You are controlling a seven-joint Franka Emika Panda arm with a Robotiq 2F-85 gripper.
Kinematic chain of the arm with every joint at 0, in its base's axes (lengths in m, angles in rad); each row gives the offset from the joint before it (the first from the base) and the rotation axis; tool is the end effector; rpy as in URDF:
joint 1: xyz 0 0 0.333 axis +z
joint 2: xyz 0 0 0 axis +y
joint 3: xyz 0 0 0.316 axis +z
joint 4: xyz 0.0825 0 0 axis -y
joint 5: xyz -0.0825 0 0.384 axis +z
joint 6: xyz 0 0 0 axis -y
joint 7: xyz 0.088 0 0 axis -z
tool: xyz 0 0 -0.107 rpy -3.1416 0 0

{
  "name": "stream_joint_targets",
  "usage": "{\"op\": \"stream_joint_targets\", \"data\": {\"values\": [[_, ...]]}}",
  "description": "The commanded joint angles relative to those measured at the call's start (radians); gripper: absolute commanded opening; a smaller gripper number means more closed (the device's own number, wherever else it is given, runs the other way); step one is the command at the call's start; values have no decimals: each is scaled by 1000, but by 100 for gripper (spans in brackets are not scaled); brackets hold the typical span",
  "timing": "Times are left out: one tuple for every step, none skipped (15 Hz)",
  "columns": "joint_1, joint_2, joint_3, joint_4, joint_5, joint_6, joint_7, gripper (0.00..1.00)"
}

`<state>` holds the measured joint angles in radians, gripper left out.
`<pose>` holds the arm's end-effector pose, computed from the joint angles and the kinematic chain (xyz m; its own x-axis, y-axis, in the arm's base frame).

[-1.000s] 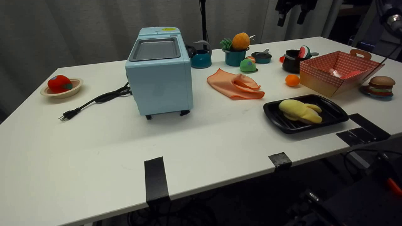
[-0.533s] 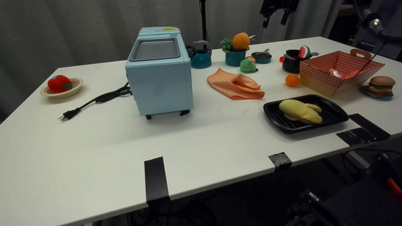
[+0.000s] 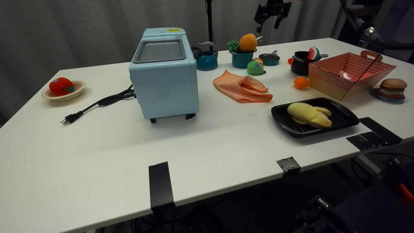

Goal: Remove the pineapple toy from the blue pot and place it in the basket

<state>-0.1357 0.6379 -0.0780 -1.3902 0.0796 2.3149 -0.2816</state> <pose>0.7360 -0.1449 0.3655 0.9586 0.0506 0.2803 0.0366 -0.9978 0.0550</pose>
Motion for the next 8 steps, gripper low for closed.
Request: {"op": "stream_joint_targets", "data": {"values": [[-22, 110, 28, 158, -18, 22, 14, 100], [-25, 131, 33, 180, -15, 35, 11, 100], [-26, 150, 37, 204, -14, 40, 8, 100], [-30, 170, 42, 223, -12, 56, 1, 100], [-34, 187, 47, 242, -10, 67, 0, 100], [-37, 204, 50, 259, -9, 79, 2, 100], [-40, 222, 52, 276, -10, 92, 3, 100], [-43, 242, 52, 292, -10, 105, 8, 100]]}}
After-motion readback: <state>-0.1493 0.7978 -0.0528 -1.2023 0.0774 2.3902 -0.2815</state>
